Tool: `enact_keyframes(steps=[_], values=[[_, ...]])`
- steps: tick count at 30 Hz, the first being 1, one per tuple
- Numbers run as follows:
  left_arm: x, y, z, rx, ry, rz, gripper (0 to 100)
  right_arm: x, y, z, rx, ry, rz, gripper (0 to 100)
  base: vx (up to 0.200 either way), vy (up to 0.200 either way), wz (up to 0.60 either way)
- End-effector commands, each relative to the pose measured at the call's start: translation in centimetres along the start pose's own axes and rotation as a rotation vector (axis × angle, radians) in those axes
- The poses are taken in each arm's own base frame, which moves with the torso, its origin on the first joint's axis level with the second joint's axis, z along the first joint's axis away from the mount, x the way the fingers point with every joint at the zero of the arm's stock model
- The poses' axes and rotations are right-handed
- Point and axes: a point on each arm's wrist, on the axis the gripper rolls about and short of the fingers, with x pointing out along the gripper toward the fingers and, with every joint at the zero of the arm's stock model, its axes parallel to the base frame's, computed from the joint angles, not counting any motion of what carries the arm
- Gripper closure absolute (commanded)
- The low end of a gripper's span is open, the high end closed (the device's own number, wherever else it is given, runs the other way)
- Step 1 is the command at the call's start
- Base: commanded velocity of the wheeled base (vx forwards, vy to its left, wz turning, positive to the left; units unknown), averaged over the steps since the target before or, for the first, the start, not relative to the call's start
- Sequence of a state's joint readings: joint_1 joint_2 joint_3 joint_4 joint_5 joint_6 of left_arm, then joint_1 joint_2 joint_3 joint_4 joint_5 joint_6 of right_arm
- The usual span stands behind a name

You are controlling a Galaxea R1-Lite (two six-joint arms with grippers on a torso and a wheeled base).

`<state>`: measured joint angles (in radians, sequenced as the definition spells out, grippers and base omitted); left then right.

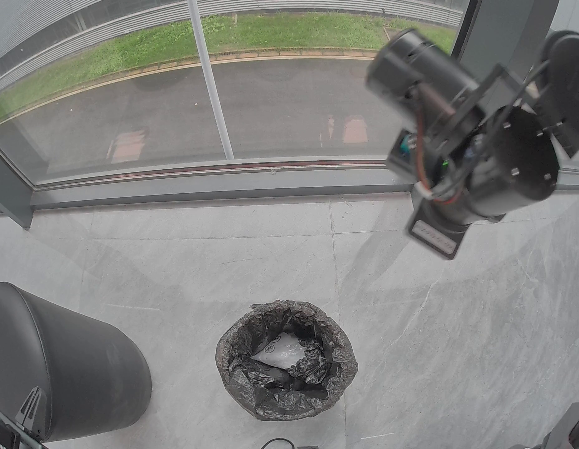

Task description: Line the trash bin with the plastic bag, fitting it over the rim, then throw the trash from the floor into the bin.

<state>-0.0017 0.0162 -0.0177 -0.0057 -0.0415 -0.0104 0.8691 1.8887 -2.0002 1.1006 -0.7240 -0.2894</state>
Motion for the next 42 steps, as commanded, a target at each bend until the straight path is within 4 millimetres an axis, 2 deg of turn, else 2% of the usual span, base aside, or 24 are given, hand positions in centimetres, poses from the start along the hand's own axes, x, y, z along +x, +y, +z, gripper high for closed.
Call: enact_keyframes(steps=[1,5,7,8,9,10,11,15,16,17,21,25,29,30,31,32,34,35,36,37,42], values=[[0.0,0.0,-0.5,0.000,0.003,0.000,100,-5.7,-5.2,-5.3,0.099,-0.037,-0.065,100,0.000,0.000,0.00],[0.0,0.0,-0.5,0.000,0.001,0.000,100,-7.7,-7.9,-9.6,0.147,0.037,-0.098,100,0.000,0.000,0.00],[0.0,0.0,-0.5,0.000,0.001,0.000,100,-7.7,-7.9,-9.6,0.147,0.037,-0.098,100,0.000,0.000,0.00],[0.0,0.0,-0.5,0.000,0.001,0.000,100,-9.3,-8.7,-12.2,0.153,0.081,-0.103,100,0.000,0.000,0.00],[0.0,0.0,-0.5,0.000,0.003,0.000,100,-10.2,-9.0,-13.9,0.151,0.112,-0.104,100,0.000,0.000,0.00],[0.0,0.0,-0.5,0.000,0.003,0.000,100,-10.2,-9.0,-13.9,0.151,0.112,-0.104,100,0.000,0.000,0.00],[0.0,0.0,-0.5,0.000,0.003,0.000,100,-11.3,-9.5,-16.0,0.164,0.158,-0.112,100,0.000,0.000,0.00],[0.0,0.0,-0.5,0.000,0.001,0.000,100,-12.7,-10.4,-18.6,0.256,0.207,-0.173,100,0.000,0.000,0.00],[0.0,0.0,-0.5,0.000,0.003,0.000,100,-13.5,-10.7,-19.7,0.298,0.210,-0.200,100,0.000,0.000,0.00],[0.0,0.0,-0.5,0.000,0.001,0.000,100,-13.7,-10.7,-20.0,0.306,0.209,-0.206,100,0.000,0.000,0.00],[0.0,0.0,-0.5,0.000,0.001,0.000,100,-18.4,-10.0,-24.7,0.467,0.164,-0.305,100,0.000,0.000,0.00],[0.0,0.0,-0.5,0.000,0.001,0.000,100,-23.6,-6.8,-29.2,0.620,0.023,-0.341,100,0.000,0.000,0.00],[0.0,0.0,-0.5,0.000,0.003,0.000,100,-28.3,-1.8,-32.7,0.735,-0.157,-0.442,100,0.000,0.000,0.00],[0.0,0.0,-0.5,0.000,0.001,0.000,100,-29.2,-0.6,-33.4,0.752,-0.199,-0.467,100,0.000,0.000,0.00],[0.0,0.0,-0.5,0.000,0.003,0.000,100,-29.3,-0.4,-33.5,0.752,-0.204,-0.474,100,0.000,0.000,0.00],[0.0,0.0,-0.5,0.000,0.001,0.000,100,-30.9,2.0,-34.7,0.780,-0.288,-0.530,100,0.000,0.000,0.00],[0.0,0.0,-0.5,0.000,0.003,0.000,100,-31.7,3.5,-35.4,0.790,-0.345,-0.566,100,0.000,0.000,0.00],[0.0,0.0,-0.5,0.000,0.003,0.000,100,-32.9,5.2,-36.5,0.804,-0.440,-0.621,100,0.000,0.000,0.00],[0.0,0.0,-0.5,0.000,0.003,0.000,100,-33.1,5.7,-36.8,0.808,-0.465,-0.638,100,0.000,0.000,0.00],[0.0,0.0,-0.5,0.000,0.003,0.000,100,-34.0,7.2,-37.9,0.819,-0.539,-0.689,100,0.000,0.000,0.00],[0.0,0.0,-0.5,0.000,0.003,0.000,100,-31.4,10.7,-39.2,0.825,-0.523,-0.707,100,0.000,0.000,0.00]])
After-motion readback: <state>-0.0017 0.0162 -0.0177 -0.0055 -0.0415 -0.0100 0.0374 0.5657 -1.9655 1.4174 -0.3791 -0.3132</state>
